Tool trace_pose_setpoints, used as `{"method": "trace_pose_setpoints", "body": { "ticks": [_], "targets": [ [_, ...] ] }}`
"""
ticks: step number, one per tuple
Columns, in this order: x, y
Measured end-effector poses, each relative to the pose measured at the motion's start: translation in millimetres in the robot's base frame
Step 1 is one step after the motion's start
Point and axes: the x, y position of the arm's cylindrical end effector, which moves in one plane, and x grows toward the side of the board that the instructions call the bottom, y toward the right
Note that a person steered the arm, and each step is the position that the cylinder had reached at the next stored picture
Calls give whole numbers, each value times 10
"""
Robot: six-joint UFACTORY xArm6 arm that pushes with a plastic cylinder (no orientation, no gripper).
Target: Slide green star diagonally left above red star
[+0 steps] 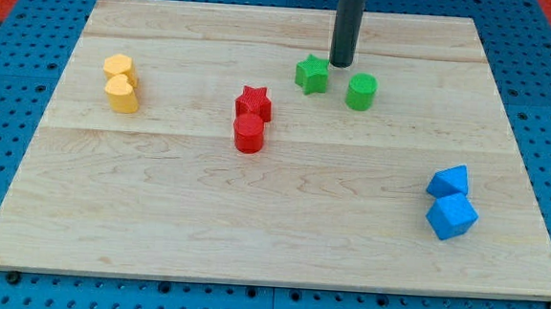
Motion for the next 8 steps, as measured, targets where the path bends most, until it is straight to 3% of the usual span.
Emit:
{"method": "trace_pose_setpoints", "body": {
  "ticks": [2,4,6,7,8],
  "targets": [
    [255,144],
    [187,-1064],
    [-4,-1833],
    [-176,-1884],
    [173,-2118]
  ]
}}
